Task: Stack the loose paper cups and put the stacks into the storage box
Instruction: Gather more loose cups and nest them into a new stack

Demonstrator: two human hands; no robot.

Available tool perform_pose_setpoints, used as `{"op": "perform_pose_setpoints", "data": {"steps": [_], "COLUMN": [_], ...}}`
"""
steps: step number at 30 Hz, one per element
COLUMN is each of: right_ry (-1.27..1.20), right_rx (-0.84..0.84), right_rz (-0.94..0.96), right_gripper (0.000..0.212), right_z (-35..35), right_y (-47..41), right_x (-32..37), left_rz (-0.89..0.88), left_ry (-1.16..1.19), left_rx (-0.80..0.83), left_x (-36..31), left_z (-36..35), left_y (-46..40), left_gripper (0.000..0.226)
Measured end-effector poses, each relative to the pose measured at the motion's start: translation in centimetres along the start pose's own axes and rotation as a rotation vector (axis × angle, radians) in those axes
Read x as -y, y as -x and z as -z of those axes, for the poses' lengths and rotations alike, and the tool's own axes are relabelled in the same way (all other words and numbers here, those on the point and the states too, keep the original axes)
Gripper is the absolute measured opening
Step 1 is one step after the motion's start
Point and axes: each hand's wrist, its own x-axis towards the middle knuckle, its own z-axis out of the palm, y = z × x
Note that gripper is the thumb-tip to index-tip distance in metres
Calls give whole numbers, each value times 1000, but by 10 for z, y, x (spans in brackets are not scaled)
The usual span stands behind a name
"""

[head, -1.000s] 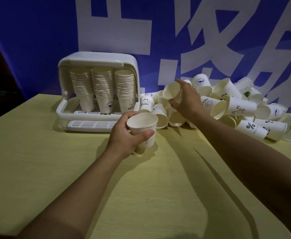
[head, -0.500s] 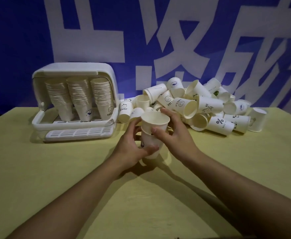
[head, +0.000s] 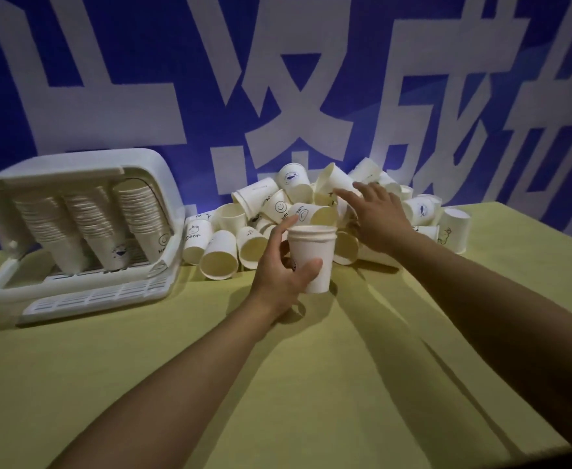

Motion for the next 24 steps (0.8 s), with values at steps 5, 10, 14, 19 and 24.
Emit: {"op": "perform_pose_setpoints", "data": {"steps": [5, 10, 14, 19, 24], "right_ry": [24, -671, -1157, -1220, -983], "right_rx": [-34, -294, -234, -68, -143], "right_rz": [52, -108, -191, -165, -178], "right_gripper": [73, 76, 68, 62, 49], "right_z": [-3, 16, 22, 3, -4], "right_y": [-1, 37, 79, 108, 107], "right_x": [-14, 1, 31, 55, 39], "left_rz": [-26, -47, -37, -80, -134], "left_ry": [-43, -78, -143, -223, -136], "left_rx": [51, 64, 136, 152, 55], "left_x": [25, 32, 31, 29, 29], "left_z": [-13, -12, -15, -19, -19], "left_y": [2, 7, 10, 10, 8], "left_gripper": [78, 90, 107, 114, 94]}}
